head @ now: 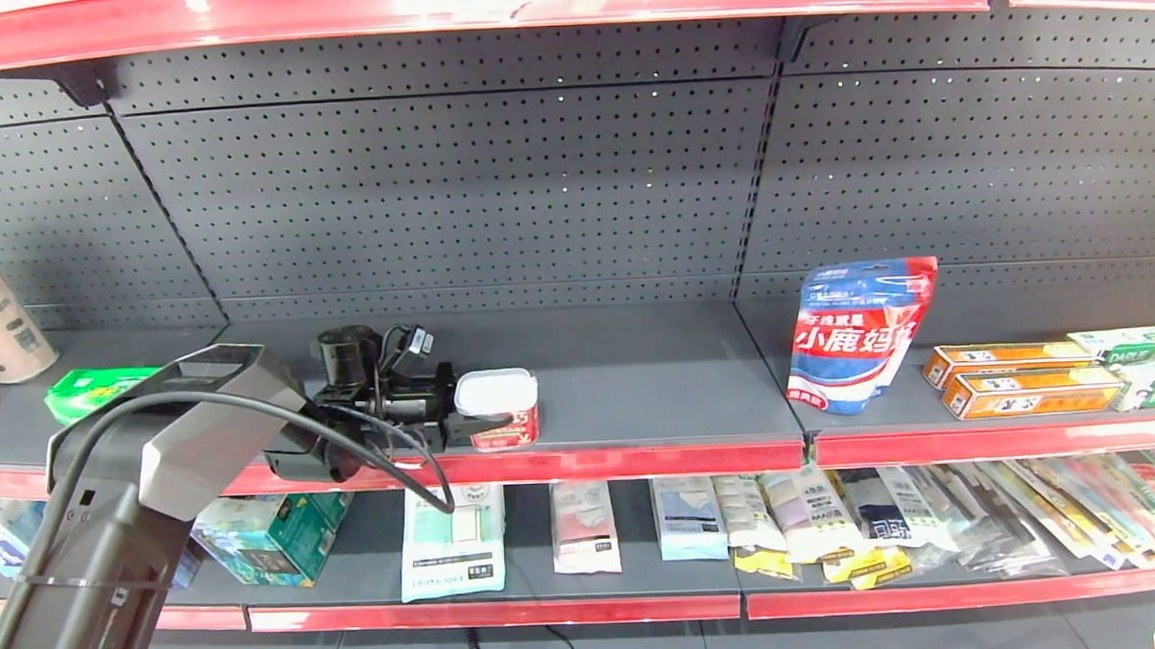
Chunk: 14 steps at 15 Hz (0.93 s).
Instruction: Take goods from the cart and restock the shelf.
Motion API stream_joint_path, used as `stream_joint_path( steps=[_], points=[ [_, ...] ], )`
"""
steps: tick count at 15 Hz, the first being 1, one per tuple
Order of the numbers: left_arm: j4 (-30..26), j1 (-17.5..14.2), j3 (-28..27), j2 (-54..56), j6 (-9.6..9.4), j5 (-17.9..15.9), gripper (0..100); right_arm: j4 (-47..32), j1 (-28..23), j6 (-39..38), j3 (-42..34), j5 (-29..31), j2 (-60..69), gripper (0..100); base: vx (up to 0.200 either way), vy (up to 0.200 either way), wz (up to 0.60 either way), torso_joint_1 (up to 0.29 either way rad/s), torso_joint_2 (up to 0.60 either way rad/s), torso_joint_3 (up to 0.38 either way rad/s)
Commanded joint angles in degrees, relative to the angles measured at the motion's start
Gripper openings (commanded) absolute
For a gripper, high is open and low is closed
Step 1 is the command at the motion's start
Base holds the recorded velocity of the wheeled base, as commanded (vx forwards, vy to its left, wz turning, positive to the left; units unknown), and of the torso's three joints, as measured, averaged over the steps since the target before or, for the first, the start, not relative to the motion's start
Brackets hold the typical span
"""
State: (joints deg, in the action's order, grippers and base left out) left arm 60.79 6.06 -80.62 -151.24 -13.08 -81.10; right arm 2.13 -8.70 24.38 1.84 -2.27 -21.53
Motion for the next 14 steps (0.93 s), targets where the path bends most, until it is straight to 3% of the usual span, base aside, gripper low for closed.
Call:
stream_joint_path(
  steps=[1, 7, 14],
  points=[
    [-0.1, 0.0, -0.4, -0.4, -0.02, -0.1, 0, 0.0, 0.0, 0.1, 0.0, 0.0, -0.1, 0, 0.000, 0.000, 0.00, 0.000, 0.00, 0.000],
    [0.0, 0.0, -1.3, -0.8, 0.25, -1.9, 0, 0.0, 0.0, 0.1, 0.0, 0.7, -0.1, 0, 0.000, 0.000, 0.00, 0.000, 0.00, 0.000],
    [2.4, 0.0, -1.2, -1.3, 0.07, -1.2, 0, 0.1, 0.1, 0.1, 0.0, 0.7, -0.1, 0, 0.000, 0.000, 0.00, 0.000, 0.00, 0.000]
  ],
)
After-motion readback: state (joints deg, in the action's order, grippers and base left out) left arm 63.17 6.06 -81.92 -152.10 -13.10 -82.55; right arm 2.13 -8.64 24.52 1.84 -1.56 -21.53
